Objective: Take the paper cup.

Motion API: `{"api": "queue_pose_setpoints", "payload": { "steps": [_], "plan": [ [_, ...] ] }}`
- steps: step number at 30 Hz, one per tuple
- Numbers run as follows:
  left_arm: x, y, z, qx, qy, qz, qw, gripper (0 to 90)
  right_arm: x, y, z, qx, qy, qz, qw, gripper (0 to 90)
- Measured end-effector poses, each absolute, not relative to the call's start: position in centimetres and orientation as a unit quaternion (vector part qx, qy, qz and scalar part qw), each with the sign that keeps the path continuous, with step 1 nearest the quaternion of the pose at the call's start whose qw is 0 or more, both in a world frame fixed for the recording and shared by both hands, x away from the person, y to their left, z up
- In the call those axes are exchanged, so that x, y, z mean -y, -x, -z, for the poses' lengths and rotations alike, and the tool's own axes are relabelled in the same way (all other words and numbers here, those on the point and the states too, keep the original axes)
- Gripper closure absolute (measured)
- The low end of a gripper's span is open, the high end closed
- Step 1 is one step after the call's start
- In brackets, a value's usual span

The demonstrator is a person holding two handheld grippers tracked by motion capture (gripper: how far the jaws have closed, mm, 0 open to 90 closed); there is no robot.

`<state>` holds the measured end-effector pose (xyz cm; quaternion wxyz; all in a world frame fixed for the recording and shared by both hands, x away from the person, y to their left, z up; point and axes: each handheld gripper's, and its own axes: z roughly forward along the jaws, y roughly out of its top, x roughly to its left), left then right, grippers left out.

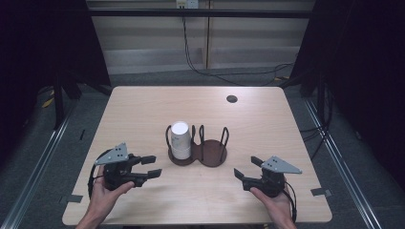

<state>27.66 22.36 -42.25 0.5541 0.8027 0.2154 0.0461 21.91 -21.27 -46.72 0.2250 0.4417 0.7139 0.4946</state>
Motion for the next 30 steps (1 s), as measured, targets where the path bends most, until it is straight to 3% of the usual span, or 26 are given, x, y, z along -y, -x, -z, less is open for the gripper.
{"api": "queue_pose_setpoints", "payload": {
  "steps": [4,9,14,21,30],
  "plan": [
    [-22.2,-27.7,41.5,-0.206,-0.811,-0.061,0.544,48.1,21.3,-21.9,46.7,-0.711,-0.445,-0.494,0.227,19.0],
    [-22.4,-28.1,40.8,-0.206,-0.826,-0.042,0.523,50.6,21.1,-21.7,46.7,-0.713,-0.442,-0.497,0.222,19.1],
    [-22.4,-28.8,40.3,-0.23,-0.83,-0.019,0.508,40.0,21.0,-21.8,46.7,-0.714,-0.441,-0.499,0.219,19.7],
    [-21.7,-29.7,38.7,-0.224,-0.836,-0.026,0.5,31.2,20.7,-21.8,46.9,-0.718,-0.439,-0.498,0.209,20.9],
    [-20.6,-30.6,37.9,-0.211,-0.845,-0.036,0.49,25.7,20.6,-21.8,46.9,-0.72,-0.437,-0.498,0.205,21.2]
  ]
}}
